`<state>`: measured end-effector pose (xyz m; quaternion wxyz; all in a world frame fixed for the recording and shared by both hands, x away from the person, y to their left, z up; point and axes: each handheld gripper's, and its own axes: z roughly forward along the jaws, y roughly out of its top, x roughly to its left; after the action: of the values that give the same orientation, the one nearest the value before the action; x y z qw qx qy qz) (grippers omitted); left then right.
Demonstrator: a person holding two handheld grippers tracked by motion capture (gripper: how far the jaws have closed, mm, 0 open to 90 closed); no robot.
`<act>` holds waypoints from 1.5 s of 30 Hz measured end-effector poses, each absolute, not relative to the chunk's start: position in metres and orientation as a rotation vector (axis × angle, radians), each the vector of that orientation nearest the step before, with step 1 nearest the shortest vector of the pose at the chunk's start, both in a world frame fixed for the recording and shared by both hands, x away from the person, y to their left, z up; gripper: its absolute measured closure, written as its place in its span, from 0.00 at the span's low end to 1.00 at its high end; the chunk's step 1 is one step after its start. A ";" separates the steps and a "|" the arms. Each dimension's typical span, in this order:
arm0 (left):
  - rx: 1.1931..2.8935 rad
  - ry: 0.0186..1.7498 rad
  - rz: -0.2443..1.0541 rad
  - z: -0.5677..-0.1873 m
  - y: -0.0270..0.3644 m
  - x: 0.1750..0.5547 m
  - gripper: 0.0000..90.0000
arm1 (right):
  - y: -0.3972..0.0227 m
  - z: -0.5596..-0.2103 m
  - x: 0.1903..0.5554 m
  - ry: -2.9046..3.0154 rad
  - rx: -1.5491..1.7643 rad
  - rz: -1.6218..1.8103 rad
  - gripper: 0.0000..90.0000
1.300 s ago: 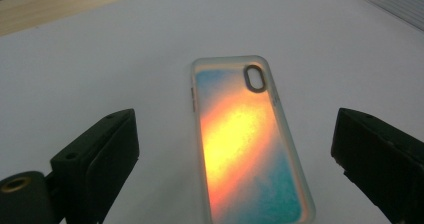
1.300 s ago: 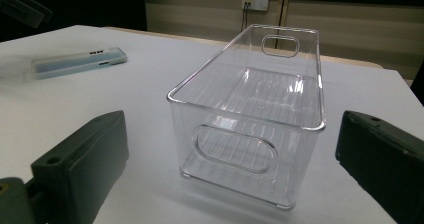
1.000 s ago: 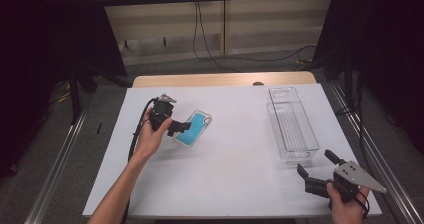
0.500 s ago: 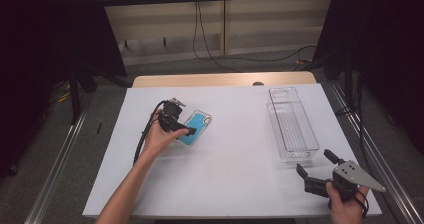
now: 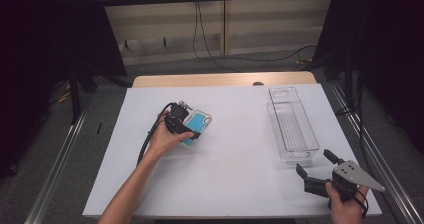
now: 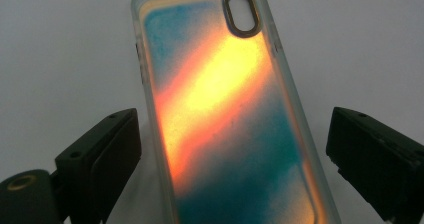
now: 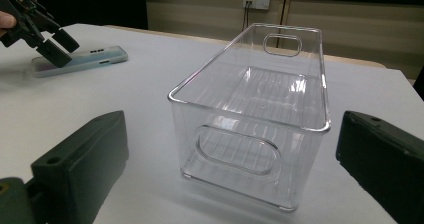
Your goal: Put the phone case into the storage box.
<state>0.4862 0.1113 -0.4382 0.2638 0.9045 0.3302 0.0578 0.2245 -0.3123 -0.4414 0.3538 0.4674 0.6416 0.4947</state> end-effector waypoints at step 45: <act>2.456 0.975 0.231 -0.449 0.100 0.481 0.06 | -0.312 -0.441 0.223 1.660 1.207 1.284 0.00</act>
<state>0.4810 0.0997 -0.4489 0.2419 0.8984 0.3566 0.0845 0.2226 -0.3120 -0.4410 0.3527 0.4666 0.6415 0.4963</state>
